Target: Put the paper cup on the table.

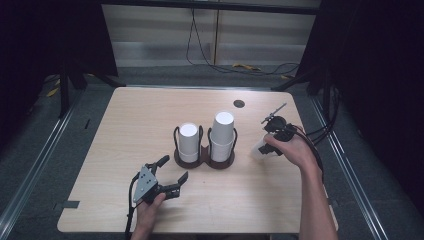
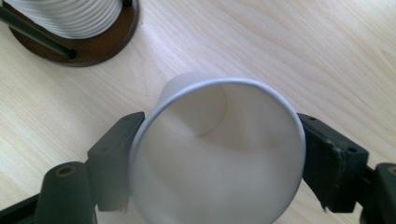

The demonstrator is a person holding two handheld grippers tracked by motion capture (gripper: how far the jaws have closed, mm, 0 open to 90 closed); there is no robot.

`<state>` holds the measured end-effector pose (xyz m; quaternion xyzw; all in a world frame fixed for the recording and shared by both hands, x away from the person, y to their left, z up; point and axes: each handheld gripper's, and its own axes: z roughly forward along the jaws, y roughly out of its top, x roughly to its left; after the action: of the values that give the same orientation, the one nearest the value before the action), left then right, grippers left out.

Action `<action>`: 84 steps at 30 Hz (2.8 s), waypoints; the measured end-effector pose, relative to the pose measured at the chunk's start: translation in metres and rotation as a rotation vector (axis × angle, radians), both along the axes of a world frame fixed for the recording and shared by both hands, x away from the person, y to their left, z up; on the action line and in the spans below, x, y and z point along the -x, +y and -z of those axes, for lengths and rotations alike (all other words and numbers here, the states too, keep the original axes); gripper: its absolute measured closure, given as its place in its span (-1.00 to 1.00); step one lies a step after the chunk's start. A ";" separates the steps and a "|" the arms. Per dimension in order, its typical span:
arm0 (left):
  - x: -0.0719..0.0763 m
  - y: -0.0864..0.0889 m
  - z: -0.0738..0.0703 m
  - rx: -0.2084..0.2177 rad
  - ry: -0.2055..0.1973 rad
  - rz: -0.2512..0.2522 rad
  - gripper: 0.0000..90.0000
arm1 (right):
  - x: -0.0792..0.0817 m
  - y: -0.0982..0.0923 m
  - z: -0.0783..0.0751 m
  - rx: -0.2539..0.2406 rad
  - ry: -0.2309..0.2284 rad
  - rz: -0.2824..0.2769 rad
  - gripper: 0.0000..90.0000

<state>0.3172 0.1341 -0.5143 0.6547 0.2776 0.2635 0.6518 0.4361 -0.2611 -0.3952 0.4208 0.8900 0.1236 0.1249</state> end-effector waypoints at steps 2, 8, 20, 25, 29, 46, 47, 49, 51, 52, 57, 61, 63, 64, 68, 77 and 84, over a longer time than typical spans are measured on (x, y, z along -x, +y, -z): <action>0.000 0.001 0.000 -0.005 -0.003 -0.004 -0.65 | -0.002 0.000 0.002 0.017 0.009 0.010 -0.52; 0.000 0.000 0.000 0.003 -0.001 0.003 -0.65 | -0.008 0.005 0.009 0.062 0.036 0.011 -0.56; -0.001 0.002 0.000 -0.004 -0.001 0.005 -0.65 | -0.012 0.009 0.024 -0.016 -0.026 0.019 -0.66; -0.001 0.001 0.000 0.002 0.001 -0.002 -0.65 | -0.010 0.007 0.027 -0.068 -0.047 0.044 -0.67; -0.001 0.002 0.000 -0.009 0.000 -0.005 -0.65 | -0.006 0.004 0.027 -0.095 -0.073 0.057 -0.67; -0.001 0.002 0.000 -0.008 0.001 -0.007 -0.65 | 0.010 -0.019 0.043 -0.240 -0.142 0.173 -0.67; -0.001 0.002 0.000 -0.008 0.001 -0.007 -0.65 | 0.011 -0.020 0.044 -0.246 -0.156 0.187 -0.68; -0.001 0.002 0.000 -0.007 0.004 -0.007 -0.65 | 0.013 -0.021 0.045 -0.267 -0.160 0.195 -0.67; -0.001 0.001 0.000 -0.005 0.005 -0.010 -0.65 | 0.015 -0.022 0.047 -0.265 -0.178 0.204 -0.67; -0.001 0.001 0.000 -0.004 0.005 -0.012 -0.65 | 0.016 -0.022 0.047 -0.273 -0.177 0.214 -0.67; -0.001 0.001 0.000 0.005 0.008 -0.004 -0.65 | 0.023 -0.022 0.048 -0.298 -0.232 0.252 -0.68; -0.001 0.001 0.000 0.003 0.007 -0.004 -0.65 | 0.027 -0.021 0.050 -0.323 -0.266 0.269 -0.68; -0.001 0.001 0.000 0.005 0.007 -0.004 -0.65 | 0.030 -0.020 0.052 -0.338 -0.285 0.273 -0.68; -0.001 0.001 0.000 0.004 0.008 -0.004 -0.65 | 0.033 -0.020 0.054 -0.337 -0.290 0.289 -0.68; -0.001 0.000 0.000 0.002 0.008 -0.012 -0.65 | 0.038 -0.018 0.056 -0.349 -0.304 0.298 -0.68; -0.001 0.000 0.000 0.002 0.009 -0.012 -0.65 | 0.057 -0.014 0.059 -0.387 -0.391 0.353 -0.68; -0.001 0.000 0.000 0.005 0.012 -0.033 -0.65 | 0.077 -0.011 0.065 -0.426 -0.440 0.369 -0.68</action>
<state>0.3182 0.1344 -0.5142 0.6500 0.2929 0.2696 0.6473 0.3594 -0.2719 -0.4602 0.5545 0.7049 0.3694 0.2431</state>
